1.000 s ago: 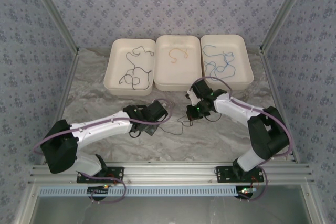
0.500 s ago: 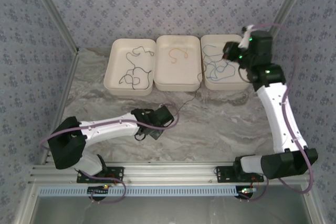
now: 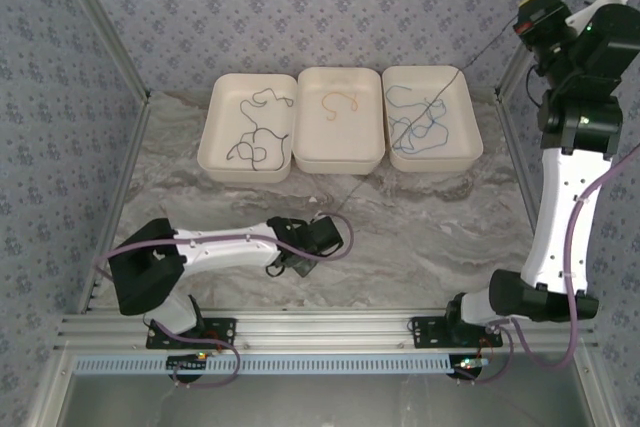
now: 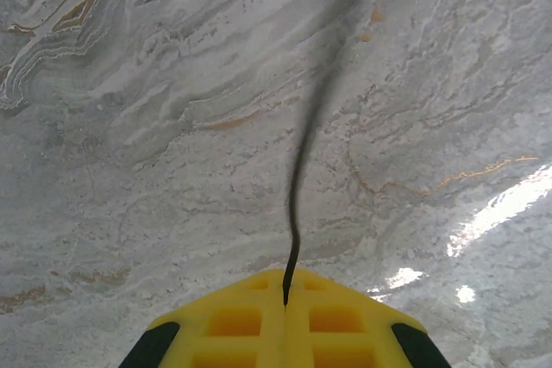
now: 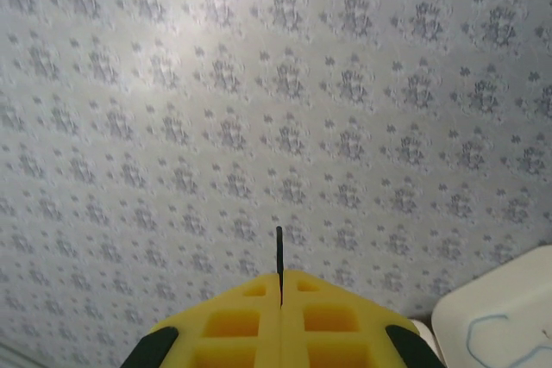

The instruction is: Untangle the cables

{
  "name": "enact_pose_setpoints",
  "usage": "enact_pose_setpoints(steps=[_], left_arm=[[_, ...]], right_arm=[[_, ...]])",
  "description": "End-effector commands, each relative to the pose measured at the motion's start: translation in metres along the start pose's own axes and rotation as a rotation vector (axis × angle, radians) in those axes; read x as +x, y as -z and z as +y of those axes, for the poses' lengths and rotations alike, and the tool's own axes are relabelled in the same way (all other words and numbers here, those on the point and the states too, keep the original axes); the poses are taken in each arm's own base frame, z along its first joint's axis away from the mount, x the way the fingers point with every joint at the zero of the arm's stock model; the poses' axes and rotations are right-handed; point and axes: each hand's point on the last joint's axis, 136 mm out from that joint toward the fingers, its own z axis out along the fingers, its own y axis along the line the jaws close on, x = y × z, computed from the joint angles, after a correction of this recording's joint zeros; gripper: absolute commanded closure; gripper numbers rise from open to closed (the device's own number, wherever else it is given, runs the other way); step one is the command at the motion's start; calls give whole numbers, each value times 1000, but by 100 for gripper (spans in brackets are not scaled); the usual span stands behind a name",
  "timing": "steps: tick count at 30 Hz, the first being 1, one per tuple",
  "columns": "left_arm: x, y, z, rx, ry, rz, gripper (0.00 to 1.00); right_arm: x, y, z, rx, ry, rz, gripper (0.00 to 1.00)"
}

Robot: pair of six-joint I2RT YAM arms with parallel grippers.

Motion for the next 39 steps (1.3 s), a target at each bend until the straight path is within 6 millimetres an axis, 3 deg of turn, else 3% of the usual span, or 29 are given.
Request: enact_pose_setpoints(steps=[1,5,14,18,22,26,30,34,39], left_arm=[[-4,1,7,-76,-39,9,100],[-2,-1,10,-154,-111,38,100],[-10,0,-5,-261,-272,-25,100],[-12,2,-8,-264,-265,-44,100],[-19,16,-5,-249,-218,-90,100],[-41,42,11,-183,-66,-191,100],[-59,71,40,-85,102,-287,100],[-70,98,90,-23,300,-381,100],[-70,113,162,-23,528,-452,100]], right_arm=[[-25,0,17,-87,-105,-46,100],[-42,5,25,-119,-133,-81,100],[-64,18,40,-172,-158,-119,100],[-67,21,44,-188,-163,-113,100],[-58,22,51,-212,-145,-70,100],[-21,24,70,-253,-83,33,100],[51,23,100,-325,-9,168,100],[132,12,139,-418,45,290,100],[205,-19,184,-540,44,372,100]])
